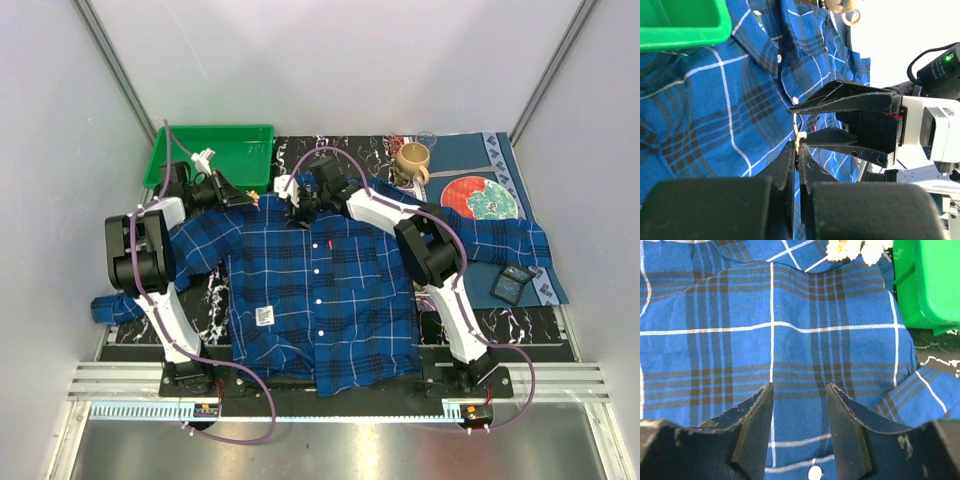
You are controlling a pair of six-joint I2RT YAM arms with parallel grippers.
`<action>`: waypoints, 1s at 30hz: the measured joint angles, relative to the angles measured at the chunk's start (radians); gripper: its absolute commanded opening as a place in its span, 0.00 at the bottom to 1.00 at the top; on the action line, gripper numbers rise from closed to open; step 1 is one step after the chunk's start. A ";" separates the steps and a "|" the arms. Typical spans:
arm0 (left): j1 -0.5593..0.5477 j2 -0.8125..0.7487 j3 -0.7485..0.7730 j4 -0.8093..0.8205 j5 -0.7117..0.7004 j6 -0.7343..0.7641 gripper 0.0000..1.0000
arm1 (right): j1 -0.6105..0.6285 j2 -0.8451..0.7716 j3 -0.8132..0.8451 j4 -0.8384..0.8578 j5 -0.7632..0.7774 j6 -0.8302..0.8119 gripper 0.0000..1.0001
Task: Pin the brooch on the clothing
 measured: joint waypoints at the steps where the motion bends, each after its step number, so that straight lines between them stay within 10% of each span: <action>1: 0.000 0.009 0.007 -0.011 -0.002 0.009 0.00 | 0.001 0.015 0.008 0.009 -0.009 -0.010 0.51; 17: -0.010 0.053 0.045 -0.075 -0.021 0.081 0.00 | 0.053 0.145 0.119 0.009 -0.044 -0.122 0.46; 21: -0.011 0.058 0.045 -0.074 -0.026 0.080 0.00 | 0.054 0.146 0.119 -0.023 -0.044 -0.154 0.25; 22: -0.013 0.058 0.045 -0.074 -0.028 0.080 0.00 | 0.055 0.146 0.119 -0.032 -0.044 -0.166 0.02; 30: -0.023 0.048 0.006 -0.063 -0.035 0.074 0.00 | 0.062 0.101 -0.003 0.035 -0.040 -0.225 0.00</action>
